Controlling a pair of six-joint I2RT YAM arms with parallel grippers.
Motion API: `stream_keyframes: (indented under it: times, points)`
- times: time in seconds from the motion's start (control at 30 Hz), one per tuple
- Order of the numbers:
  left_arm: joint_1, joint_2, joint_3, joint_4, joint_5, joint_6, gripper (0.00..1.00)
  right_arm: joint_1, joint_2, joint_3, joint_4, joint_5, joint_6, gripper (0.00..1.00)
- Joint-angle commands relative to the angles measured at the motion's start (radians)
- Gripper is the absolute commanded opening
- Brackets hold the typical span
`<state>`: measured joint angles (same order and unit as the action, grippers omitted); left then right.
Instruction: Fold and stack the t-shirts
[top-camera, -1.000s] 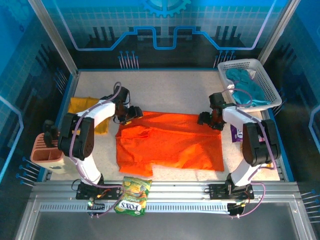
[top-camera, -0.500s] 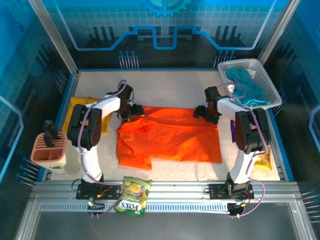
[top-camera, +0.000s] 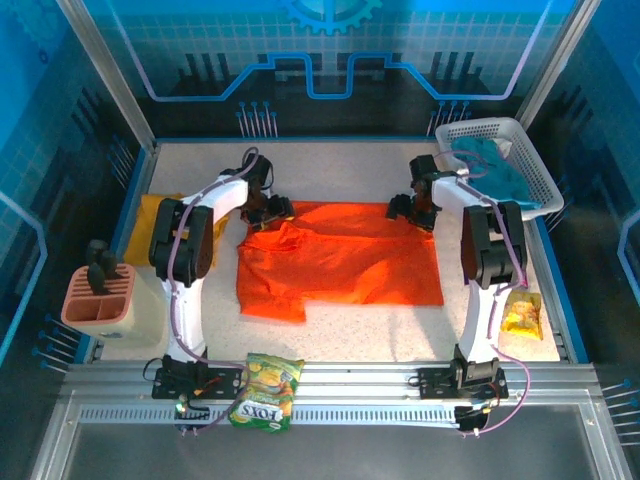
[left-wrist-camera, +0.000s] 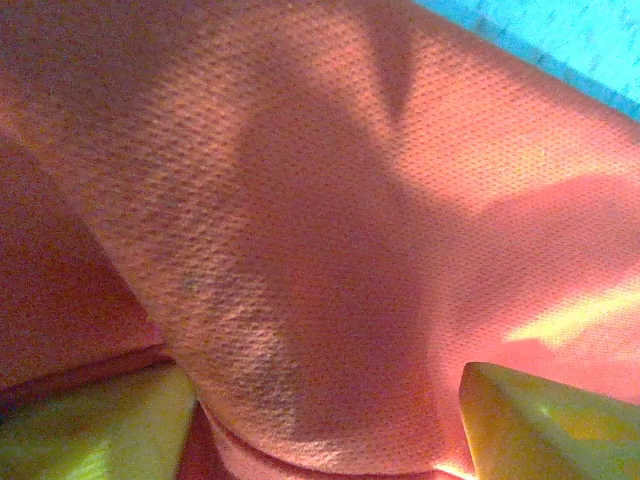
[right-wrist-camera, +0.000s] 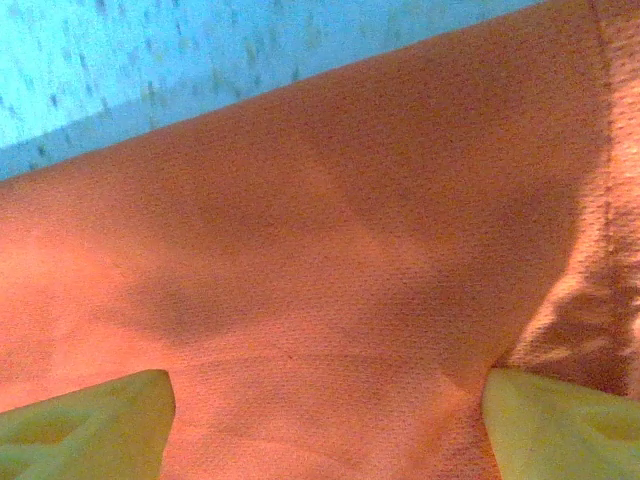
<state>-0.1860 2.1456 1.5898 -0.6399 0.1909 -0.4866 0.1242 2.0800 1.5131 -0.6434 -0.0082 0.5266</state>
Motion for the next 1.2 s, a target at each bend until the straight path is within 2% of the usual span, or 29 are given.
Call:
stream_keyframes:
  times: [0.0, 0.23, 0.43, 0.6, 0.83, 1.17]
  points:
    - [0.008, 0.077, 0.073, -0.075, 0.05, 0.012, 0.71, -0.032, 0.069, 0.096, -0.077, -0.029, -0.024, 0.8]
    - [0.024, 0.114, 0.137, -0.078, 0.065, -0.015, 0.71, -0.041, 0.129, 0.215, -0.107, -0.008, -0.032, 0.8]
    - [0.032, 0.063, 0.059, -0.05, 0.062, -0.043, 0.71, -0.043, 0.129, 0.234, -0.091, 0.035, -0.058, 0.8]
    - [0.058, -0.013, -0.046, -0.002, 0.039, -0.047, 0.71, -0.046, 0.112, 0.2, -0.08, 0.036, -0.057, 0.81]
    - [0.108, -0.031, -0.039, -0.045, 0.032, 0.012, 0.71, -0.048, 0.092, 0.158, -0.079, 0.06, -0.053, 0.81]
    - [0.104, -0.177, -0.001, -0.124, 0.076, 0.044, 0.71, -0.042, -0.027, 0.115, -0.041, 0.047, -0.064, 0.85]
